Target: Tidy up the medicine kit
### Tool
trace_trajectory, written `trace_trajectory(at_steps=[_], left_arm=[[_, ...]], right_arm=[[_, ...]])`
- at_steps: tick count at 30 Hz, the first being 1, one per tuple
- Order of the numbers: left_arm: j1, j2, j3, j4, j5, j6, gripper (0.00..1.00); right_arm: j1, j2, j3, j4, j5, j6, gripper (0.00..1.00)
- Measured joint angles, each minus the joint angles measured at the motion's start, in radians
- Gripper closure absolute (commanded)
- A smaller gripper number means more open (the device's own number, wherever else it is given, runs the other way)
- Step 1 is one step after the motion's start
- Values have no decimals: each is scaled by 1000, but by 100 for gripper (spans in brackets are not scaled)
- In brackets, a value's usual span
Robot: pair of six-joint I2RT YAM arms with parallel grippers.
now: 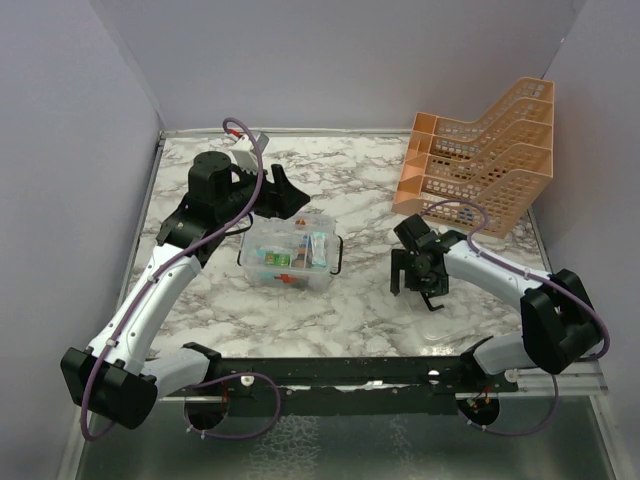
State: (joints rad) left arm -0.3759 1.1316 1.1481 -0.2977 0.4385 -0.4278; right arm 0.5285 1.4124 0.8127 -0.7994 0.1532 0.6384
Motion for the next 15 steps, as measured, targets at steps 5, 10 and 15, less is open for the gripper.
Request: trace_trajectory(at_steps=[5, 10, 15], left_arm=[[-6, 0, 0, 3, 0, -5, 32], [-6, 0, 0, 6, 0, -7, 32], [-14, 0, 0, 6, -1, -8, 32]], right_arm=[[2, 19, 5, 5, 14, -17, 23], [7, 31, 5, 8, 18, -34, 38], [11, 33, 8, 38, 18, -28, 44]])
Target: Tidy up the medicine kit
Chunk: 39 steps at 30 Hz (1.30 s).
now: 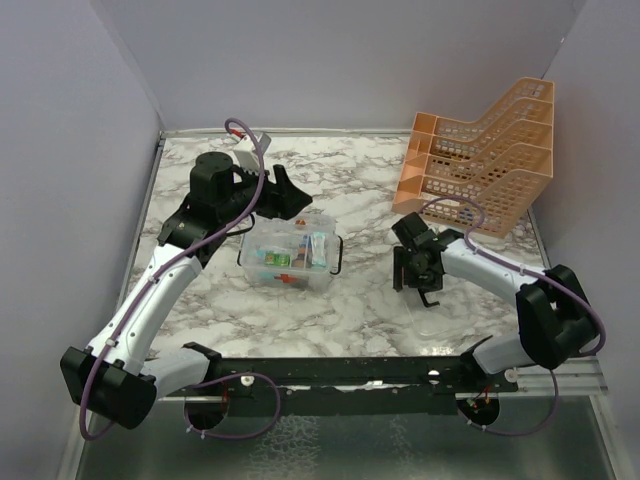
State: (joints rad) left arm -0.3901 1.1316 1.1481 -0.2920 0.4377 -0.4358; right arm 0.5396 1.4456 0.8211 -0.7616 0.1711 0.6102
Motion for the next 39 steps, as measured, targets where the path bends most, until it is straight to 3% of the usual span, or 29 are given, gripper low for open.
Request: trace_trajectory(at_steps=[7, 13, 17, 20, 25, 34, 39], left_arm=[[-19, 2, -7, 8, -1, -19, 32], [-51, 32, -39, 18, -8, -40, 32], [-57, 41, -45, 19, -22, -45, 32], [-57, 41, -45, 22, -37, -45, 32], [-57, 41, -45, 22, -69, -45, 32], [-57, 29, -45, 22, -152, -45, 31], [-57, 23, -45, 22, -177, -47, 30]], right_arm=[[1, 33, 39, 75, -6, 67, 46], [9, 91, 105, 101, -2, 93, 26], [24, 93, 114, 97, 0, 72, 23], [28, 84, 109, 94, -2, 53, 23], [29, 87, 108, 82, -3, 39, 33], [57, 164, 162, 57, 39, 21, 30], [85, 221, 209, 32, 101, 23, 44]])
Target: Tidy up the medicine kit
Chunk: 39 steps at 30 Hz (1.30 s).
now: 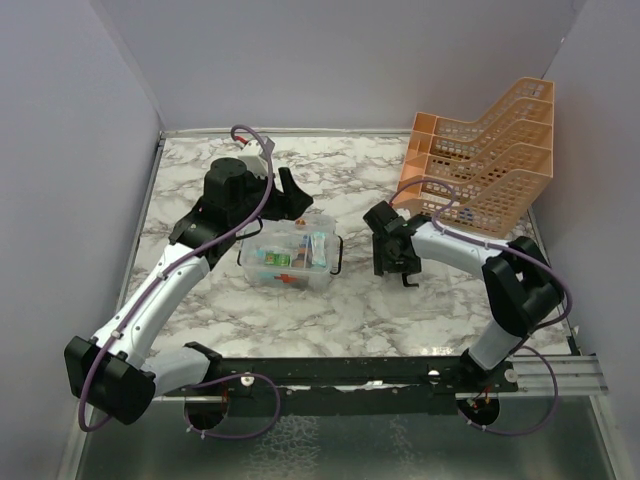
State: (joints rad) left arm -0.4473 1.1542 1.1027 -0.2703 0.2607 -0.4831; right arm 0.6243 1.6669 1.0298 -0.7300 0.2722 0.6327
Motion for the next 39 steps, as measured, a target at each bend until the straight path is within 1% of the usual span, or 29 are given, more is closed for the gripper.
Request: trace_trajectory(at_steps=[3, 6, 12, 16, 21, 30, 35, 39], left_arm=[[0, -1, -4, 0, -10, -7, 30], [0, -3, -19, 0, -14, -24, 30], [-3, -6, -77, 5, -7, -79, 30], [-31, -16, -138, 29, 12, -128, 30], [-106, -45, -223, 71, 29, -190, 30], [-239, -101, -357, 172, 37, -278, 30], [-296, -72, -375, 229, 72, -299, 31], [-333, -1, -369, 264, 96, -304, 31]], right_arm=[[11, 17, 16, -14, 37, 11, 54], [19, 21, 21, -15, 60, 24, 56], [18, 13, 21, -15, 62, 37, 57], [17, -26, 20, -14, 38, 54, 58], [16, -89, 18, 3, -14, 85, 58], [16, -137, 5, 42, -89, 139, 59], [16, -205, 0, 58, -114, 195, 59], [16, -258, -21, 68, -121, 232, 58]])
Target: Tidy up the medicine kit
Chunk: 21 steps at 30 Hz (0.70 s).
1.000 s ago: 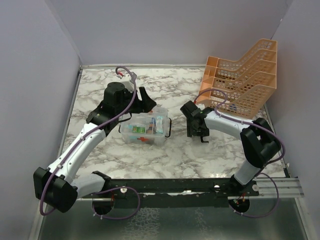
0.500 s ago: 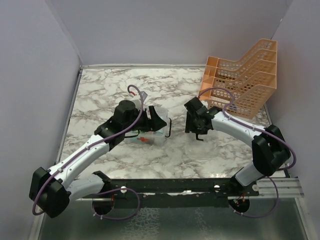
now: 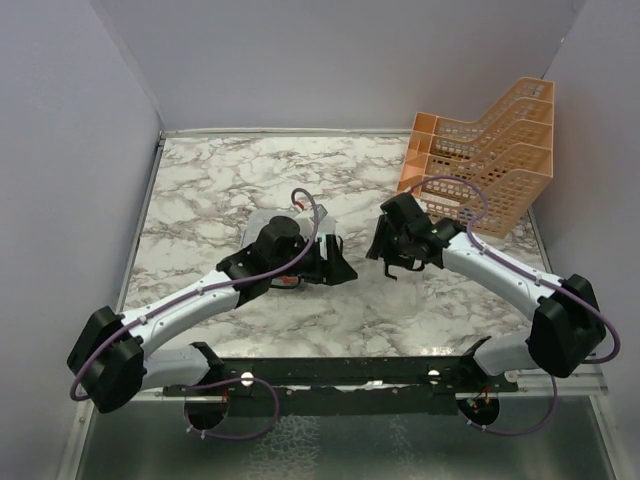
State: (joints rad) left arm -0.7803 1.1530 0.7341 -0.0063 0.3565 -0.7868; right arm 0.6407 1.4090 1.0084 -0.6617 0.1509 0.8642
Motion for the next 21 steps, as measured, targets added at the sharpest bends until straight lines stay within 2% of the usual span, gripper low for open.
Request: trace_trajectory(at_steps=[12, 18, 21], left_arm=[[-19, 153, 86, 21, 5, -3, 31], [-19, 173, 117, 6, -35, -6, 31], [-19, 144, 115, -28, -71, 1, 32]], right_arm=[[0, -101, -9, 10, -15, 41, 58], [0, -78, -9, 14, -14, 22, 37], [0, -23, -9, 13, -13, -3, 36]])
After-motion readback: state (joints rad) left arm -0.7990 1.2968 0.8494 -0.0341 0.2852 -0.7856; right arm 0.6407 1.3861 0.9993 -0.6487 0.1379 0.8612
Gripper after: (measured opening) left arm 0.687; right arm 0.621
